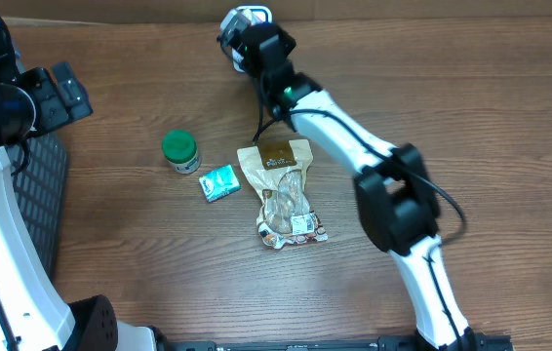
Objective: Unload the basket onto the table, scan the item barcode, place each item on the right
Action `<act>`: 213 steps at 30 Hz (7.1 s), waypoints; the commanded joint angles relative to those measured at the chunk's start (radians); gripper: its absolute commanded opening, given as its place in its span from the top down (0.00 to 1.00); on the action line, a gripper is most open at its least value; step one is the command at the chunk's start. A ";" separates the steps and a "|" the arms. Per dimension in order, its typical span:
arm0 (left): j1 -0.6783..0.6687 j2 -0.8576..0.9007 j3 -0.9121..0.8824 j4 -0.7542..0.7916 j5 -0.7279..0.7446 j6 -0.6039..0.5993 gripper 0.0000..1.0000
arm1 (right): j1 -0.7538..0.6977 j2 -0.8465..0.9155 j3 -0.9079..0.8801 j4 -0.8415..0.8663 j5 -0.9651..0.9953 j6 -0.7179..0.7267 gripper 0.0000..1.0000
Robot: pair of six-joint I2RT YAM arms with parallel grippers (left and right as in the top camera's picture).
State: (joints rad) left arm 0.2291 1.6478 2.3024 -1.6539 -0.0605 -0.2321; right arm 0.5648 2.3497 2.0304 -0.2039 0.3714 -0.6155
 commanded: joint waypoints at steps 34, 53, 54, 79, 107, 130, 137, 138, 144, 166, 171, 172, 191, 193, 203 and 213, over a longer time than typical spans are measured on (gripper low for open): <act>0.002 0.002 0.010 0.001 0.005 0.008 0.00 | -0.962 -0.552 -0.713 -0.660 -0.496 1.114 0.96; 0.002 0.002 0.010 0.001 0.005 0.008 0.01 | -0.988 -0.547 -0.781 -0.436 -0.340 1.147 0.67; 0.002 0.002 0.010 0.001 0.005 0.008 0.00 | -0.988 -0.547 -0.781 -0.446 -0.347 1.146 0.59; 0.002 0.002 0.010 0.001 0.005 0.008 0.01 | -0.264 -0.624 -0.632 -0.801 -0.829 0.959 0.66; 0.002 0.002 0.010 0.001 0.005 0.008 0.00 | 0.201 -0.369 -0.636 -0.671 -0.708 1.236 0.56; 0.002 0.002 0.010 0.001 0.005 0.008 0.01 | -0.354 -0.427 -0.636 -0.747 -0.399 1.012 0.46; 0.002 0.002 0.010 0.001 0.005 0.008 0.00 | -0.503 -0.430 -0.596 -0.661 -0.717 0.921 0.47; 0.002 0.002 0.010 0.001 0.005 0.008 0.00 | -0.508 -0.433 -0.576 -0.662 -0.735 0.921 0.47; 0.002 0.002 0.010 0.001 0.005 0.008 0.01 | -0.484 -0.440 -0.460 -0.637 -0.753 0.960 0.48; 0.002 0.002 0.010 0.001 0.005 0.008 0.00 | -0.301 -0.252 -0.459 -0.451 -0.489 1.106 0.39; 0.002 0.002 0.010 0.001 0.005 0.008 0.00 | -0.301 -0.252 -0.459 -0.620 -0.537 1.035 0.39; 0.002 0.002 0.010 0.001 0.005 0.008 0.00 | -0.304 -0.252 -0.459 -0.683 -0.537 1.020 0.39; -0.001 0.002 0.010 0.001 0.005 0.008 0.00 | -0.546 -0.441 -0.317 -1.107 -0.476 1.000 0.46; -0.001 0.002 0.010 0.001 0.005 0.008 0.01 | -0.600 -0.484 -0.318 -1.173 -0.449 1.043 0.46; -0.001 0.002 0.010 0.001 0.005 0.008 0.00 | -0.774 -0.496 -0.464 -1.275 -0.480 0.954 0.31; -0.001 0.002 0.010 0.001 0.005 0.008 0.01 | -0.790 -0.496 -0.687 -1.062 -0.559 0.933 0.36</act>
State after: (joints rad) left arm 0.2291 1.6478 2.3028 -1.6535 -0.0601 -0.2321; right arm -0.2218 1.8492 1.3998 -1.3182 -0.1627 0.3241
